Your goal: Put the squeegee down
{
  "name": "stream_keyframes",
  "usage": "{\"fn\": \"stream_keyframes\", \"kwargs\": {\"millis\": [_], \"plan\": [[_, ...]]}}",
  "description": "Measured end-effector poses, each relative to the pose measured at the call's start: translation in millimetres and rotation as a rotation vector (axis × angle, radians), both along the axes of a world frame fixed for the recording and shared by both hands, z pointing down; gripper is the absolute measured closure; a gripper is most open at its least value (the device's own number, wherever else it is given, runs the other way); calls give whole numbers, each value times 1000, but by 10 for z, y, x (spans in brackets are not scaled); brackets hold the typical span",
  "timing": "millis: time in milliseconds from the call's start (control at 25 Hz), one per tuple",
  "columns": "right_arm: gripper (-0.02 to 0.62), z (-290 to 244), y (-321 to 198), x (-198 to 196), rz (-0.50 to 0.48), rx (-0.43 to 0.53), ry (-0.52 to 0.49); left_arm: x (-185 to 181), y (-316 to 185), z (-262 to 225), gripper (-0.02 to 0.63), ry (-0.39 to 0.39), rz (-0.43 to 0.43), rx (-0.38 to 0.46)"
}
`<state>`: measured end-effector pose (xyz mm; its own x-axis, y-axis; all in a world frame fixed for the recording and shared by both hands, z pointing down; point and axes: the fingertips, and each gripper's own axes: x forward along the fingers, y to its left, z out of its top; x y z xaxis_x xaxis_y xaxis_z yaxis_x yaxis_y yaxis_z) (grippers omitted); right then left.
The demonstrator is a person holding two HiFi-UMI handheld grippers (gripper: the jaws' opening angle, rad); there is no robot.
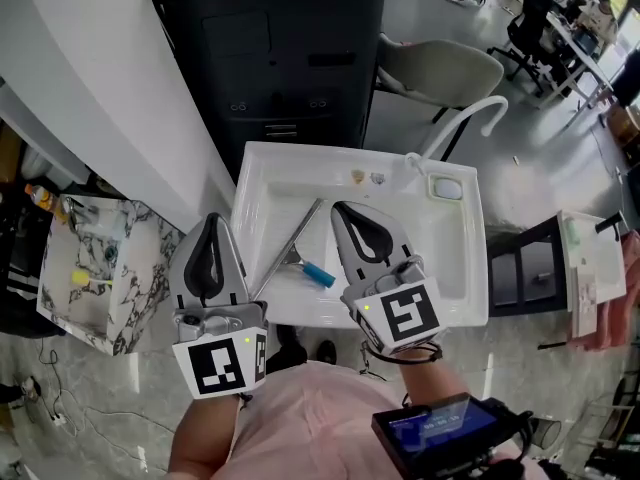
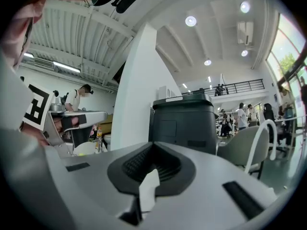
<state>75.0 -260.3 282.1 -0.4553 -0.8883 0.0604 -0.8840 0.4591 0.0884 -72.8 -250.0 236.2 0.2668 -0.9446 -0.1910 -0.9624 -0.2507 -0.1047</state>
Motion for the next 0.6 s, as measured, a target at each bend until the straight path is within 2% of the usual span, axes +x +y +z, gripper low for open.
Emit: {"fn": "stream_keyframes", "kwargs": {"millis": [360,600], "plan": [[597,-93,36,34,31,41,-25,69,31,10,597,-12,26,-5],[597,-33,44,81,48,16,-1,88,27,42,597,-12,31,-12]]}}
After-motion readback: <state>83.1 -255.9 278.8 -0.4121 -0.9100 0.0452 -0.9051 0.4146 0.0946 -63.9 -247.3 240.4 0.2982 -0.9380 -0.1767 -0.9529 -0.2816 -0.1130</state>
